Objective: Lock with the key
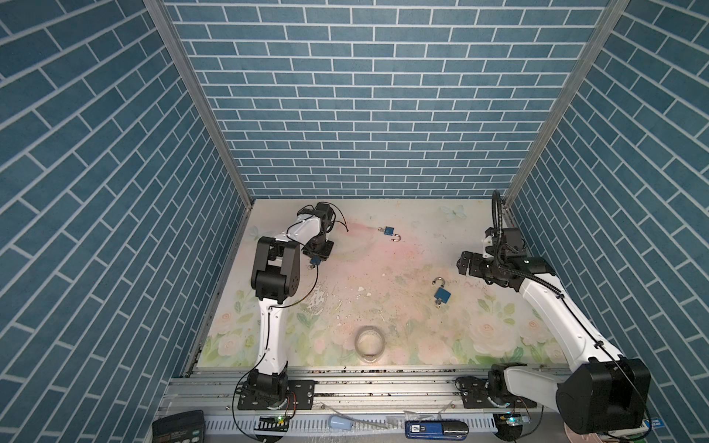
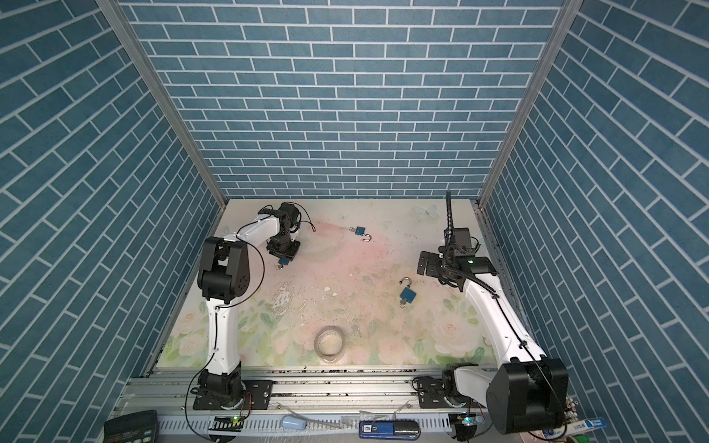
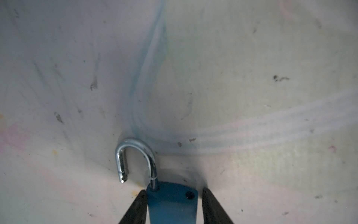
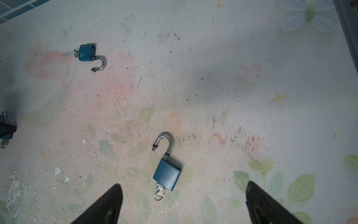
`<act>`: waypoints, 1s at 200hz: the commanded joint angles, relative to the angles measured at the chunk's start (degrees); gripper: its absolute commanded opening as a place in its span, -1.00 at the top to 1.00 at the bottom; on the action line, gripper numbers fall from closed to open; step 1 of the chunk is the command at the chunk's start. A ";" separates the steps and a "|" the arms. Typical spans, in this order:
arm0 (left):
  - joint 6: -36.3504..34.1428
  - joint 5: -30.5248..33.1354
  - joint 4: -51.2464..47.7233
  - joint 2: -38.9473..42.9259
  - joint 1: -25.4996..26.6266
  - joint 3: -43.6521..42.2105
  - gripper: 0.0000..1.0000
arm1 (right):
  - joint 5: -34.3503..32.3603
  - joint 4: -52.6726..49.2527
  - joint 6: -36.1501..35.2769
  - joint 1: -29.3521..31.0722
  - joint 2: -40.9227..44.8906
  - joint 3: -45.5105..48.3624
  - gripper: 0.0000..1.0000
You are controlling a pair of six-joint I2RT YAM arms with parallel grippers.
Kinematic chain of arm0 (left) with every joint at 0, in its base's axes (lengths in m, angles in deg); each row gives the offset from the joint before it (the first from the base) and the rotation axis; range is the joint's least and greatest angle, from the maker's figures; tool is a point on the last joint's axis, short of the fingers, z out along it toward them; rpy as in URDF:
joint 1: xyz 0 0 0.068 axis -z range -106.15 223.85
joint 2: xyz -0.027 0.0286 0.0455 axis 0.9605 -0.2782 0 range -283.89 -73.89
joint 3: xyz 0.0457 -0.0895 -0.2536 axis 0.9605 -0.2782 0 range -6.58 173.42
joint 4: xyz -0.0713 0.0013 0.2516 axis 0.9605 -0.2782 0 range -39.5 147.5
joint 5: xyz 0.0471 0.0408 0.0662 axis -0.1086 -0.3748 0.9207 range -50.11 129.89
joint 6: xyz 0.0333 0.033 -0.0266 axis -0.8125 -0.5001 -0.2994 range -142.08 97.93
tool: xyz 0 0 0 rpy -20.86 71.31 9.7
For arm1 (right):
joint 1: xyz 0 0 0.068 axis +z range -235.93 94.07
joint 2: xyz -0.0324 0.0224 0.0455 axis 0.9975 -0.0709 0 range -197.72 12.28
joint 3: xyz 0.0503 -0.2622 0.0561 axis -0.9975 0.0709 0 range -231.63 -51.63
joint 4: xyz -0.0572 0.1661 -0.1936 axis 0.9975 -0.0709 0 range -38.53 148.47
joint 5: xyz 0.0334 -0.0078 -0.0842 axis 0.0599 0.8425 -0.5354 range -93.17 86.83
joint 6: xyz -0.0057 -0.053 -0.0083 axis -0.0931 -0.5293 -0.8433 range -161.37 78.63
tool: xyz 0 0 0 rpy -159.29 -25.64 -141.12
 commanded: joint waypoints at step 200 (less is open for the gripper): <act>20.48 -19.45 2.89 5.45 2.67 -2.20 0.46 | 14.67 21.55 17.03 4.45 3.97 10.81 -0.98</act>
